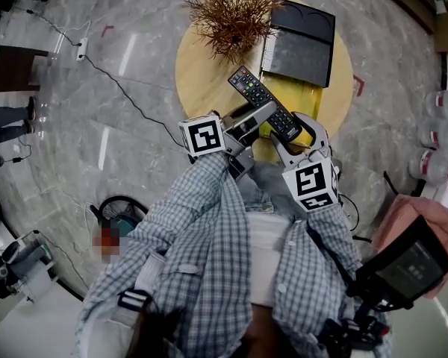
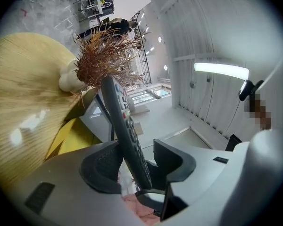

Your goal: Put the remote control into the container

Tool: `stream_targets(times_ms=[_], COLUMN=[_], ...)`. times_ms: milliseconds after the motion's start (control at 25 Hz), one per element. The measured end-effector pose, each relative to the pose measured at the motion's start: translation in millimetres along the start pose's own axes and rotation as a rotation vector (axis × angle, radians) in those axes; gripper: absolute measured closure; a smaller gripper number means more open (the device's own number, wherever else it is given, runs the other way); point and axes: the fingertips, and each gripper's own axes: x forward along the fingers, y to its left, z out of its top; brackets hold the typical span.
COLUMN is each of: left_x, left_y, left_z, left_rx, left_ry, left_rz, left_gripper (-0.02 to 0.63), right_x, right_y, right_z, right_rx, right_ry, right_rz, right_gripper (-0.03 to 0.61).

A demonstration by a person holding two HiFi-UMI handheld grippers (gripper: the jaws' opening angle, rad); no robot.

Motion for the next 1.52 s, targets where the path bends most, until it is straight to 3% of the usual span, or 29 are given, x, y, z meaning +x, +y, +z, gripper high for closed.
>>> stream_targets(times_ms=[760, 880, 1000, 1240, 1520], left_x=[-12, -14, -18, -25, -36], left_y=[31, 36, 33, 8, -4], left_z=[-23, -18, -14, -10, -7], left_rx=[-0.100, -0.105, -0.087, 0.039, 0.097], left_ry=[0.002, -0.009, -0.015, 0.009, -0.001], left_rz=[0.044, 0.055, 0.053, 0.008, -0.004], left_gripper=[0.428, 0.502, 0.606, 0.606, 0.606], right_x=[-4, -2, 1, 11, 23], right_y=[-34, -39, -43, -47, -43], right_z=[-27, -34, -32, -21, -28], right_rx=[0.073, 0.087, 0.083, 0.074, 0.097], right_ry=[0.033, 0.041, 0.028, -0.005, -0.004], right_rz=[-0.063, -0.071, -0.079, -0.078, -0.056], right_gripper=[0.328, 0.328, 0.328, 0.328, 0.328])
